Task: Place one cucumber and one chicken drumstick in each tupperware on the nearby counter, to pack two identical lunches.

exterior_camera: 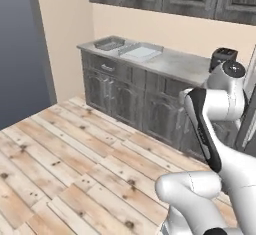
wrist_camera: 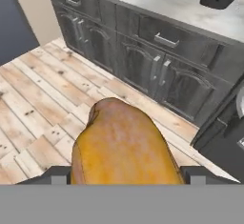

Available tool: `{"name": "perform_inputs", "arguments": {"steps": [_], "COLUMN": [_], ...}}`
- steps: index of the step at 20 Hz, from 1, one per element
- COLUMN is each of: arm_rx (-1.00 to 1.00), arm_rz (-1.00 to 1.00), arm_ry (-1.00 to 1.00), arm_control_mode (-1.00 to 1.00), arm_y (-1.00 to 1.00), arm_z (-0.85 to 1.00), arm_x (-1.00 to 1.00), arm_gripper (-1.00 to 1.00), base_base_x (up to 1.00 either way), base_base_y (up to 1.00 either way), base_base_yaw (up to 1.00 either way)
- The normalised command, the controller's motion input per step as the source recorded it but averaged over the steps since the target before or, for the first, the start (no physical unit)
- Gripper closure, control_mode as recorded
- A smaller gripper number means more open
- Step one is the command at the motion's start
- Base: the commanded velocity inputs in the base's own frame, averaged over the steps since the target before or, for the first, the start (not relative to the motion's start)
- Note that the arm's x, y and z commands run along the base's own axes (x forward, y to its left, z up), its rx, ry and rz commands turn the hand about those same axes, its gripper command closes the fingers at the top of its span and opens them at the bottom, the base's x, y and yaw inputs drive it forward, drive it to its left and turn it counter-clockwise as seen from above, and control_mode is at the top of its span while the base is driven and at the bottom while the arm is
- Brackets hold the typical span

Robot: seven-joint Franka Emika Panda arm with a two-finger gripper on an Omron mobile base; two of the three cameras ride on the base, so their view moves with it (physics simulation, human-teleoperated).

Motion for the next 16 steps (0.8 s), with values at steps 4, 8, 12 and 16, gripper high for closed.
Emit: {"name": "perform_inputs", "arguments": {"steps": [4,8,12,16], "arm_rx": [0.0,0.0,0.0,0.0], "arm_rz": [0.0,0.0,0.0,0.0], "arm_ry": [0.0,0.0,0.0,0.0], "arm_control_mode": [1.0,1.0,1.0,1.0], "arm_y": [0.0,0.0,0.0,0.0], "arm_z": [0.0,0.0,0.0,0.0], "arm_x": [0.0,0.0,0.0,0.0], "arm_gripper": [1.0,1.0,1.0,1.0], "base_base_x": [1.0,1.0,1.0,1.0], "base_base_y": [0.9,0.76,0.68,0.75], "base_base_yaw": [0.07,-0.04,-0.15,-0.29]}}
